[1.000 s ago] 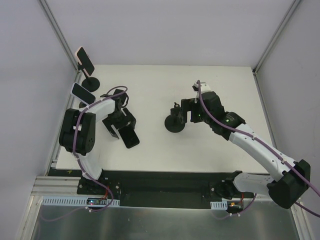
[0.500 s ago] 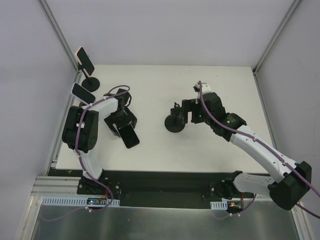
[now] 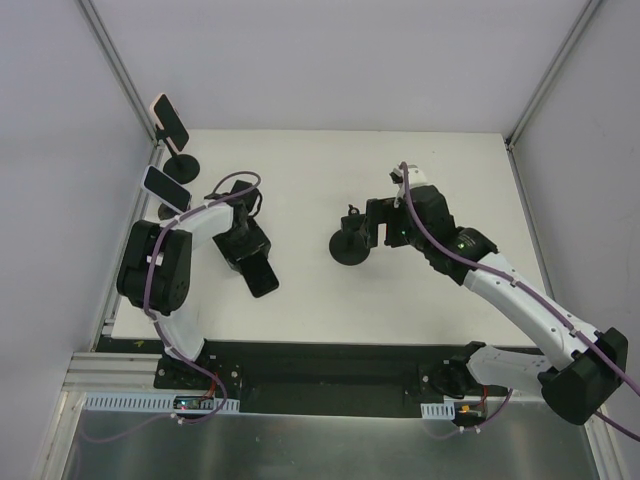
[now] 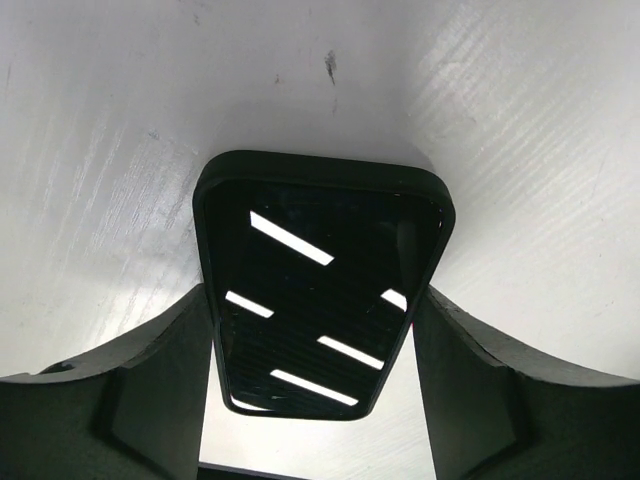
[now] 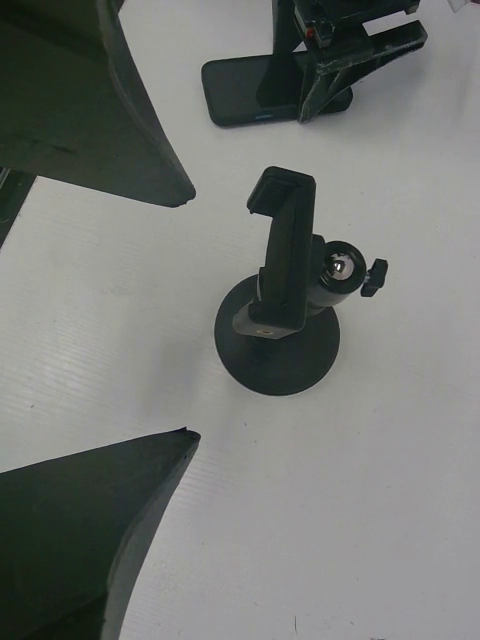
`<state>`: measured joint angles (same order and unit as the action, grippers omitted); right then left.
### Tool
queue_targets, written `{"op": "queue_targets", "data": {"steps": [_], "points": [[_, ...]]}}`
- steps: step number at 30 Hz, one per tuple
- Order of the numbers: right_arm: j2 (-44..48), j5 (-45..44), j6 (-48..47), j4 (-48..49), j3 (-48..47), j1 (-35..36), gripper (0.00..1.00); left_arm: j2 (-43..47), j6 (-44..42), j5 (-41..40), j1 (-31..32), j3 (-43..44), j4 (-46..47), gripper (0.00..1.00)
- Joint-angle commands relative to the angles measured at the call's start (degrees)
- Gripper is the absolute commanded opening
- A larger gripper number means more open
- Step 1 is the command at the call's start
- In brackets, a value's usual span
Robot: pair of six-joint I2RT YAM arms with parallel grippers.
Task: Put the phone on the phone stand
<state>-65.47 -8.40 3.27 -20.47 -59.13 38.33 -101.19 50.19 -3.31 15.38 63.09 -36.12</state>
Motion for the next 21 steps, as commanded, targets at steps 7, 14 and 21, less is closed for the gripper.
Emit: {"op": "queue_targets", "data": {"steps": [7,14,21], "points": [[1.6,3.5,-4.3,0.3,-2.1,0.0,0.96,16.7,-12.6,6.5,-0.6,-5.7,7.7,0.0],[1.7,7.8,-8.2,5.1,-3.3,5.5,0.96,33.5,-16.6,15.4,-0.7,-9.5,18.0,0.0],[-2.8,10.2,-7.1,9.9,-6.3,13.6,0.97,43.1,-11.8,22.6,-0.6,-9.7,25.9,0.0]]}}
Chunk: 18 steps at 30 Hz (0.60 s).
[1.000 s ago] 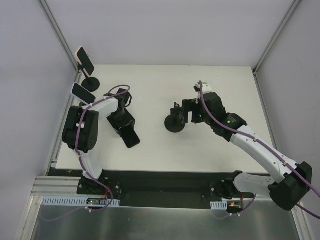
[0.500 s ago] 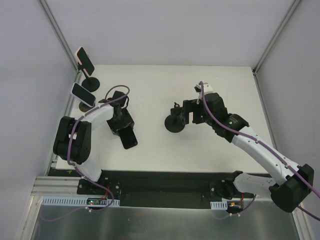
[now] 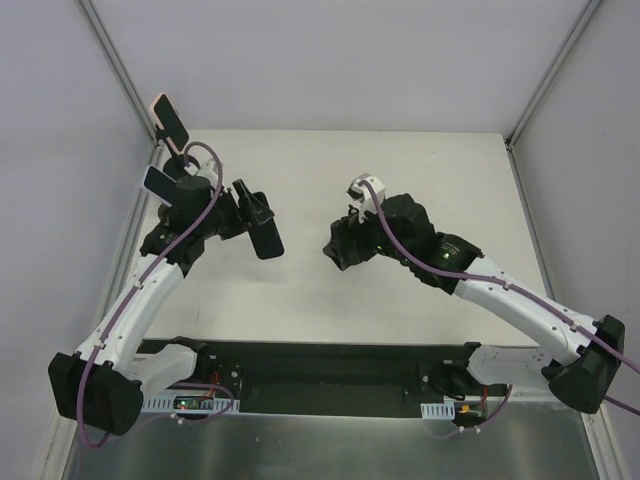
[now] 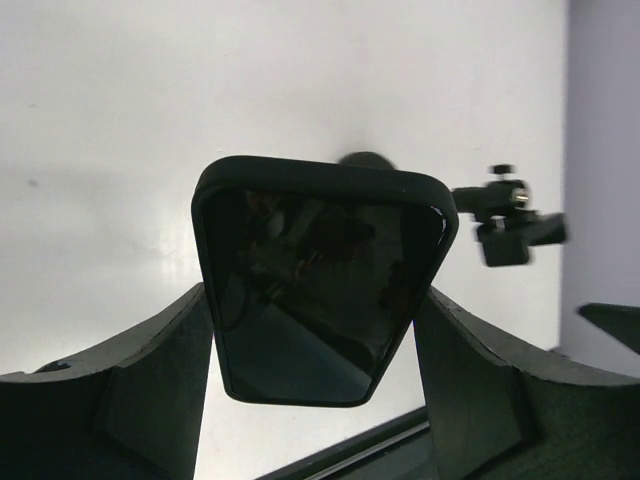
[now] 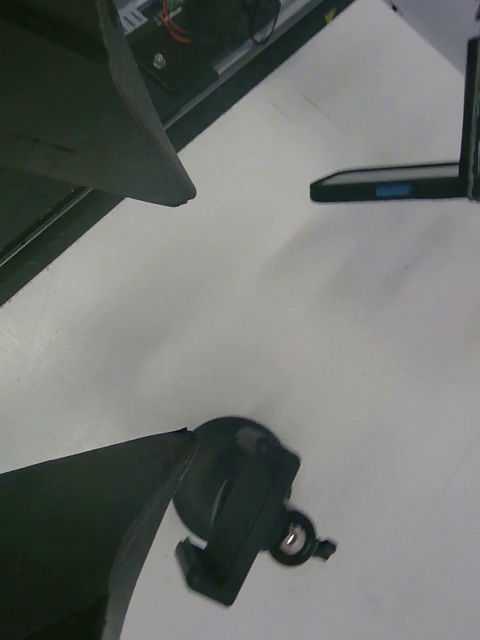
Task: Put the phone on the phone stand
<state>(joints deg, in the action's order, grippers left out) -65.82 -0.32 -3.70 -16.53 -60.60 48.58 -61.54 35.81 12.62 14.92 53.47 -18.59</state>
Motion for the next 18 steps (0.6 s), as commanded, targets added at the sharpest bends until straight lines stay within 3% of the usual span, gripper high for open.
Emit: {"op": "queue_targets", "data": {"steps": [1,8,18], "points": [[-4.2,1.5,1.8,6.2,-5.2,4.1,0.96,4.3,5.2,9.3,0.0,-1.0,11.4,0.0],[-9.3,1.6,10.6,10.9,-6.8,4.5,0.87,6.6,9.5,6.7,5.5,-1.6,16.2,0.0],[-13.5,2.8,13.6,11.3,-8.9,4.9,0.75,3.9,10.2,5.6,11.7,0.4,18.3,0.0]]}}
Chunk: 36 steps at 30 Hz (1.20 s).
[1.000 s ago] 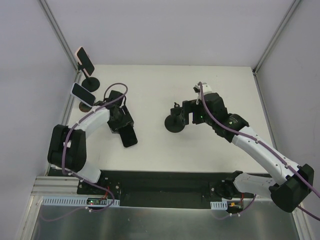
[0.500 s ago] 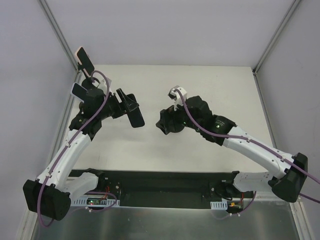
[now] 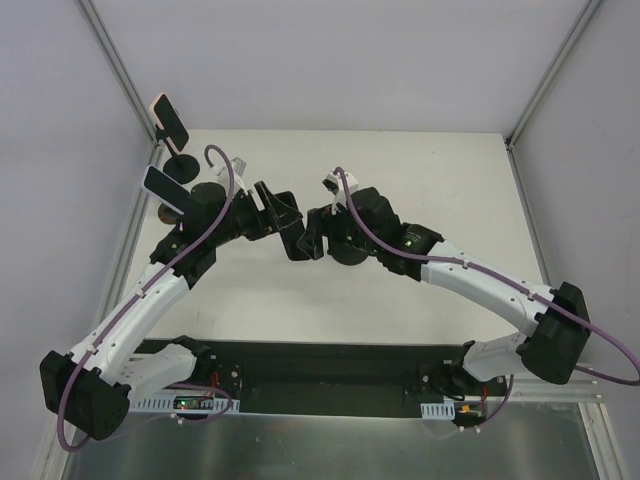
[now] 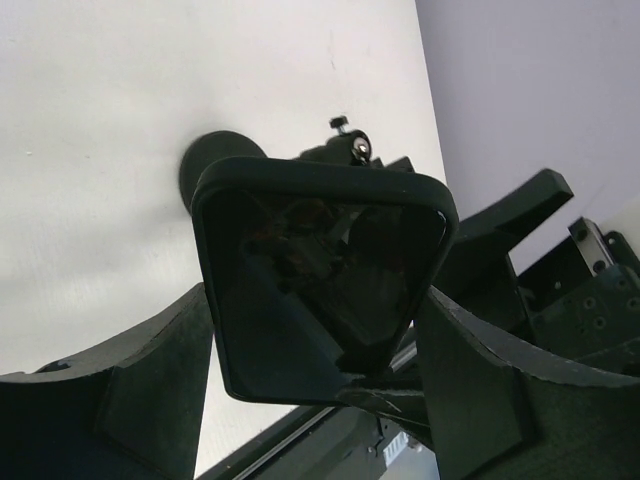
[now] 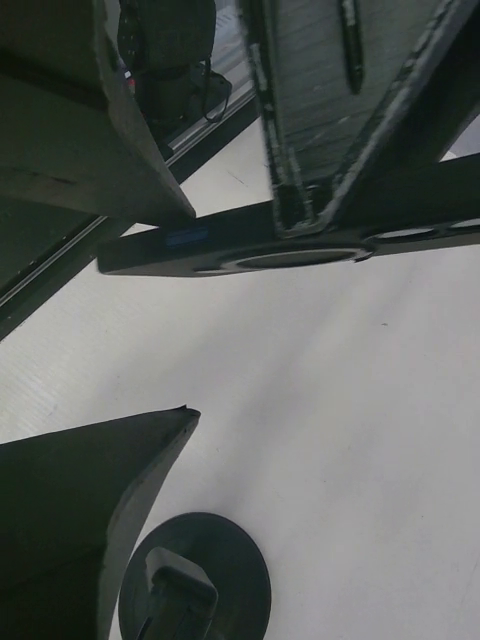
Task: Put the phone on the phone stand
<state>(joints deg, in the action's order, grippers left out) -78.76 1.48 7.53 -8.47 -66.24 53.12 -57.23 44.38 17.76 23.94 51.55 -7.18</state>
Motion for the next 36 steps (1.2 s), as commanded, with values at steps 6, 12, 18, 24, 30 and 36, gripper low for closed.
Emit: {"op": "queue_targets", "data": {"steps": [6,12,18,24,30,36], "points": [[-1.3,0.0,2.8,3.3,-3.2,0.8,0.67,-2.5,1.5,0.3,5.8,4.4,7.1,0.0],[-0.7,-0.3,2.3,2.1,-2.5,0.6,0.16,-3.7,0.3,1.6,6.9,5.7,9.3,0.0],[3.8,13.7,1.8,8.2,3.3,-4.0,0.01,-3.9,-4.4,9.5,6.7,5.8,13.2,0.44],[13.1,26.0,-1.0,13.7,11.3,-9.9,0.01,-3.1,-7.5,24.0,3.9,5.1,18.9,0.87],[19.3,45.2,2.4,19.4,16.1,-18.0,0.01,-8.1,-5.2,42.3,2.7,6.1,28.4,0.72],[20.5,53.4,5.2,23.2,16.0,-19.5,0.01,-17.5,12.1,54.7,4.0,8.6,53.7,0.75]]}}
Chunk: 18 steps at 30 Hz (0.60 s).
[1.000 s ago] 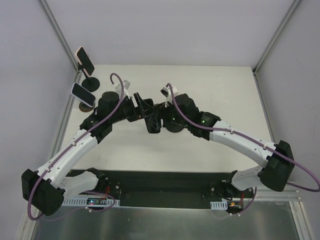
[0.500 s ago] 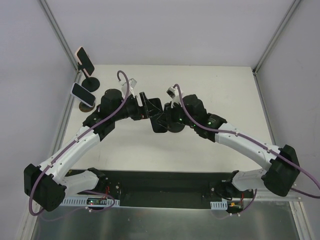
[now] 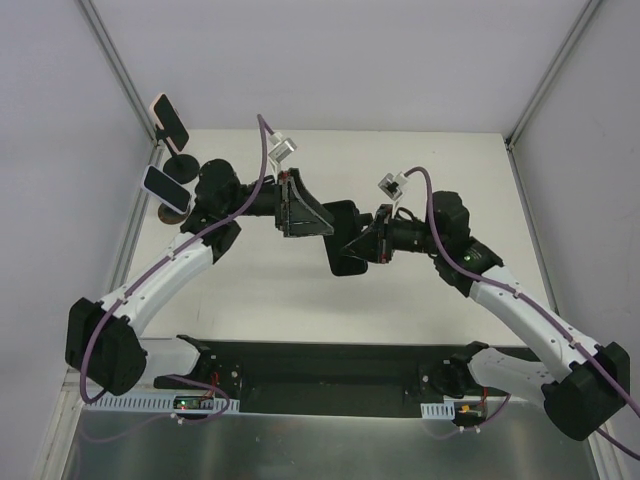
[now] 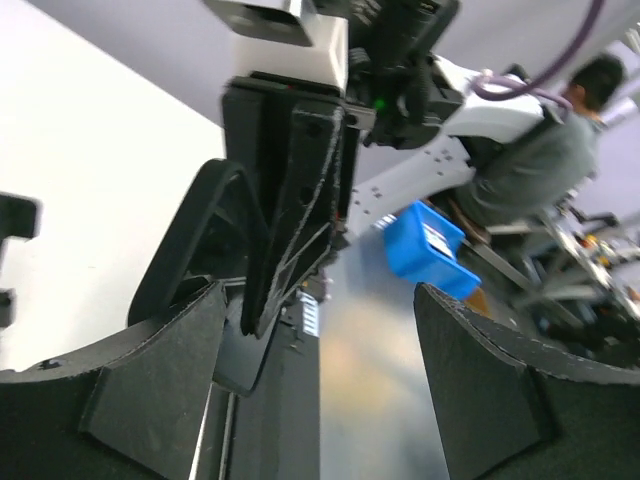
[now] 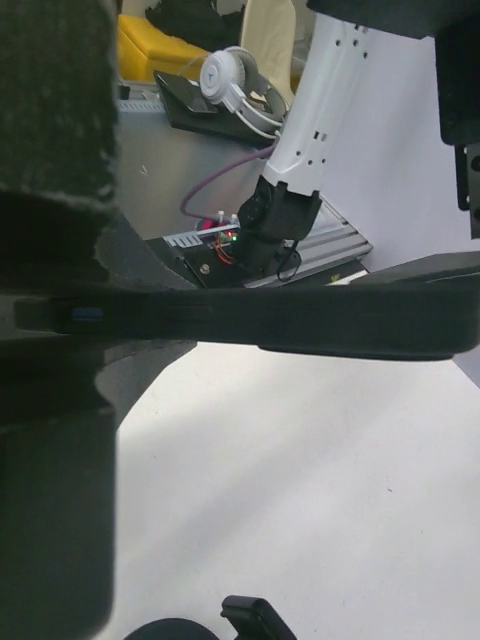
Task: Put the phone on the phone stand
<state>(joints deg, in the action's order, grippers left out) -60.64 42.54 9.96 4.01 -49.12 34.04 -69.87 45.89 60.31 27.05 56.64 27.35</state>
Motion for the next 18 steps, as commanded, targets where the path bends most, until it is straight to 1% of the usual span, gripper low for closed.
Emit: {"op": "queue_targets", "data": {"steps": [1,4,5,7,8,9,10,11,12,13,14,16,17,18], "points": [[2.5,12.5,3.7,11.4,-1.2,-0.4,0.01,-5.6,10.8,12.5,1.3,4.2,19.1,0.72],[3.2,12.1,4.0,11.7,-1.4,-0.6,0.01,-5.9,11.9,11.9,1.3,4.4,22.6,0.65],[3.9,11.8,4.0,11.6,-1.2,-0.9,0.01,-4.6,11.9,11.7,1.3,4.4,23.5,0.63],[4.7,11.4,3.9,10.8,-0.8,-2.4,0.01,-3.1,10.3,11.8,1.1,4.6,22.6,0.63],[5.5,11.7,3.6,10.5,-0.6,-3.5,0.01,-1.3,6.8,11.8,0.9,4.9,20.7,0.67],[5.9,11.9,3.3,9.5,-0.5,-4.1,0.01,0.0,4.1,11.1,0.6,5.3,14.1,0.7],[6.3,12.1,2.9,8.8,-0.5,-4.3,0.01,1.0,1.1,10.4,0.4,5.7,9.8,0.72],[6.9,12.7,2.4,8.2,-0.7,-4.9,0.01,3.1,-5.8,7.3,-0.1,6.2,5.0,0.75],[7.2,13.2,1.3,6.8,-0.9,-5.1,0.01,4.1,-9.2,5.6,-0.5,7.6,-5.1,0.78],[7.5,13.8,1.0,6.4,-1.5,-5.3,0.01,4.9,-12.0,3.7,-0.9,8.2,-8.6,0.79],[7.6,15.1,0.9,6.0,-1.8,-5.2,0.01,6.6,-15.7,-3.2,-1.9,8.8,-12.3,0.79],[7.4,16.2,0.9,5.9,-2.4,-5.2,0.01,7.8,-16.6,-11.2,-2.9,8.7,-18.4,0.84],[7.5,16.9,0.8,5.9,-2.9,-5.2,0.01,7.7,-15.8,-13.0,-3.7,8.4,-19.0,0.85],[7.5,17.0,0.8,5.9,-3.2,-5.3,0.01,7.2,-14.8,-11.3,-3.9,8.4,-18.7,0.86]]}}
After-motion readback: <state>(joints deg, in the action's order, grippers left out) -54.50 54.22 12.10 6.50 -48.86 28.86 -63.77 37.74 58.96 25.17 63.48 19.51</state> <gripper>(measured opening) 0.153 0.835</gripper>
